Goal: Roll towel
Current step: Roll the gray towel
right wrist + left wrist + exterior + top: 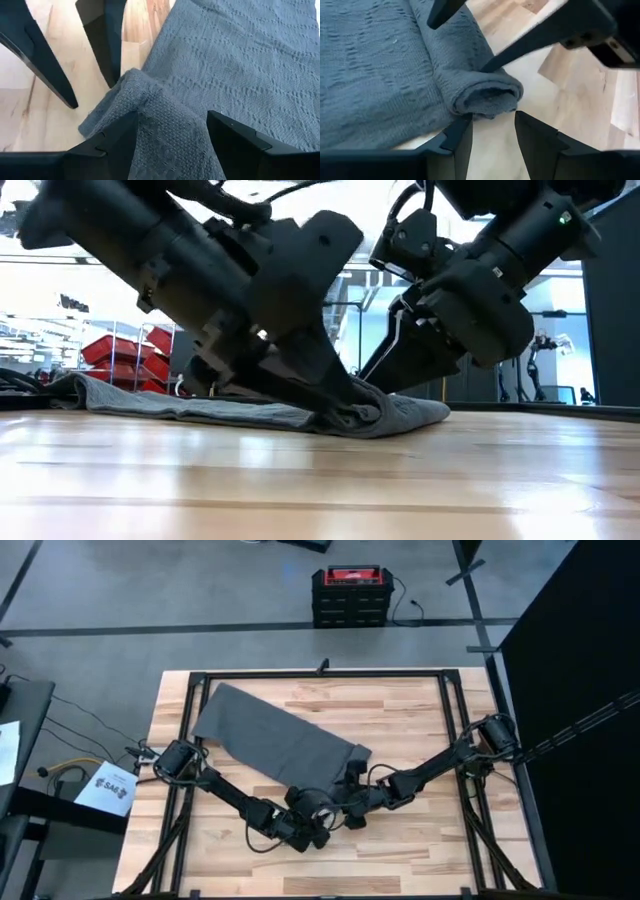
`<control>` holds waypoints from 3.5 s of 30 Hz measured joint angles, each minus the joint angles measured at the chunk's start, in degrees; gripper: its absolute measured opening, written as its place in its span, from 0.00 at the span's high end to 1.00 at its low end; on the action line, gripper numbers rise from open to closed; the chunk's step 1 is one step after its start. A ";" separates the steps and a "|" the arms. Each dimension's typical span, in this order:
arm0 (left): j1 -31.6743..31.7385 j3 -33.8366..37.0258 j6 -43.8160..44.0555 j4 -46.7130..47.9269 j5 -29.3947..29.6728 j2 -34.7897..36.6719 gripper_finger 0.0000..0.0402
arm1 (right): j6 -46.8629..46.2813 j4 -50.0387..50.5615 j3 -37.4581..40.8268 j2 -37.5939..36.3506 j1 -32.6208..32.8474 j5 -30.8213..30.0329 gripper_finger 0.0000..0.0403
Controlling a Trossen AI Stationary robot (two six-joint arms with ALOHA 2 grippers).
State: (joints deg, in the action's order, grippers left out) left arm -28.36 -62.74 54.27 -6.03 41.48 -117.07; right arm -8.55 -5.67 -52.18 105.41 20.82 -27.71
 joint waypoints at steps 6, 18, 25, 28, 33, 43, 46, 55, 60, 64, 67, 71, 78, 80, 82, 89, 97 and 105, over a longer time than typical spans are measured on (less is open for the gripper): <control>0.75 0.00 -0.29 -1.18 -0.43 -1.17 0.67 | 0.02 -0.59 -0.04 0.02 0.00 -0.01 0.44; 2.20 -0.12 -3.02 -6.11 0.07 -2.15 0.67 | 0.11 -2.11 -0.04 0.02 0.15 0.00 0.44; 1.42 -0.09 -3.00 -5.91 -1.99 -2.21 0.67 | 1.98 -2.74 -0.04 -0.50 -0.04 -0.46 0.44; 1.27 -0.11 -2.59 -5.59 -2.27 -2.21 0.67 | 1.71 -2.73 -0.04 0.17 -0.49 1.28 0.44; 1.30 -0.11 -2.57 -4.96 -2.45 -2.21 0.67 | 1.55 -6.60 -0.07 3.39 -0.76 2.14 0.44; 1.43 -0.11 -2.41 -4.11 -3.10 -2.12 0.67 | 1.11 -6.77 -0.11 4.17 -0.76 1.88 0.44; 1.45 -0.11 -2.39 -4.04 -2.74 -2.11 0.67 | 1.45 -6.48 -0.51 3.72 -0.70 1.93 0.44; 1.82 -0.26 -0.79 -8.17 -0.70 -4.76 0.67 | 1.83 -7.70 -0.95 3.74 -0.55 5.30 0.44; 1.79 -0.26 -1.54 -8.19 -0.97 -4.94 0.67 | 0.82 -7.11 -0.39 3.74 -0.78 5.36 0.44; 1.45 -0.26 -1.56 -8.25 -1.12 -4.92 0.67 | 0.43 -7.08 -0.39 3.74 -1.34 5.36 0.44; 1.45 -0.24 -2.03 -8.19 -1.25 -4.92 0.67 | 0.38 -7.02 -0.39 3.74 -1.73 5.42 0.44; 1.45 -0.22 -2.80 -8.15 -1.45 -4.92 0.67 | 1.61 -6.78 -0.36 3.36 -1.26 5.23 0.44; 1.43 -0.22 -2.73 -7.78 -1.77 -4.97 0.67 | 3.01 -2.75 -0.35 -5.40 1.17 2.45 0.44; 1.42 -0.22 -2.72 -7.71 -1.78 -4.98 0.67 | 2.75 0.99 -0.35 -6.80 1.70 0.05 0.44; 1.42 -0.20 -2.72 -7.69 -1.84 -4.99 0.67 | 1.78 3.52 0.03 -6.74 1.46 -1.86 0.44; 1.40 -0.20 -2.63 -7.58 -1.91 -5.03 0.67 | -0.36 2.30 1.57 0.47 -0.82 -2.29 0.44; 2.26 -0.17 -2.61 -7.30 -2.43 -5.03 0.67 | -0.16 -0.95 1.57 2.34 0.33 -2.61 0.44; 2.57 -0.15 -2.43 -7.23 -2.55 -5.03 0.67 | 1.69 -0.87 -0.01 2.12 0.57 -2.58 0.44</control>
State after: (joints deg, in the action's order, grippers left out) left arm -25.80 -62.89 51.84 -13.26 38.93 -122.10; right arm -6.86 -6.54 -52.20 107.53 21.39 -30.28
